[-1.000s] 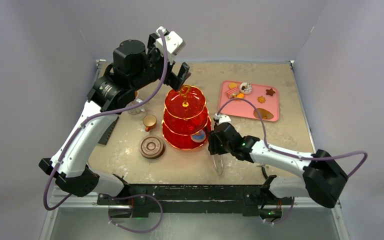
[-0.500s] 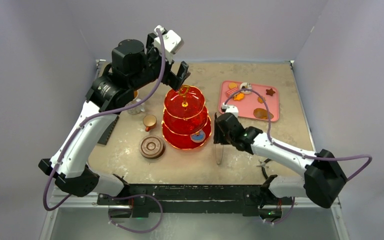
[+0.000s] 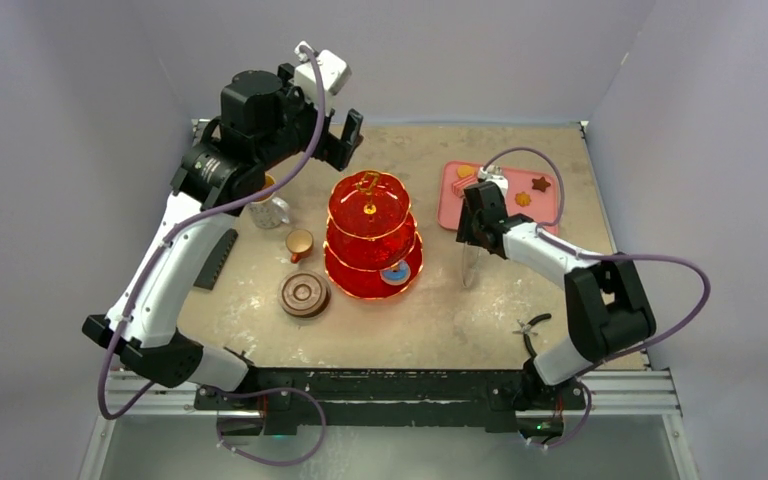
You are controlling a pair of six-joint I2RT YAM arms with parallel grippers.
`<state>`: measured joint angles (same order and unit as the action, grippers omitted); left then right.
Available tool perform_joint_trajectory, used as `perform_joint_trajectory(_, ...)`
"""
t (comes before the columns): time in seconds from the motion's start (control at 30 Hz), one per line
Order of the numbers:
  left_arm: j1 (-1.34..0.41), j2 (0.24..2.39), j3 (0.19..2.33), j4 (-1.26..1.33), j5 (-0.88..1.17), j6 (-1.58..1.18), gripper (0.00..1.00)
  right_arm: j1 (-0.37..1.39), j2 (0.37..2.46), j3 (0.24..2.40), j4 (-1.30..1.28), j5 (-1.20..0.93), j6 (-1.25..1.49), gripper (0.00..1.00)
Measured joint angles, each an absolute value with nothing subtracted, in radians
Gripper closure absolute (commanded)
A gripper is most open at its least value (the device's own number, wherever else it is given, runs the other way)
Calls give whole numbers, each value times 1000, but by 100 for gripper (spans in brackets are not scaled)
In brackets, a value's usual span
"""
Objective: Serve the afternoon tea
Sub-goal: Place the clamp on the tray.
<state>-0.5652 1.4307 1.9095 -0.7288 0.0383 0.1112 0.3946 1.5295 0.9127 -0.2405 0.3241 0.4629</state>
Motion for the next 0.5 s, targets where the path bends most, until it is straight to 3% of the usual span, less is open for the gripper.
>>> perform_joint_trajectory(0.23, -345, 1456, 1889, -714, 107, 88, 1, 343, 1636, 912, -171, 324, 439, 48)
perform_joint_trajectory(0.5, -106, 1451, 1714, -669, 217, 77, 1, 331, 1649, 883, -87, 324, 434, 45)
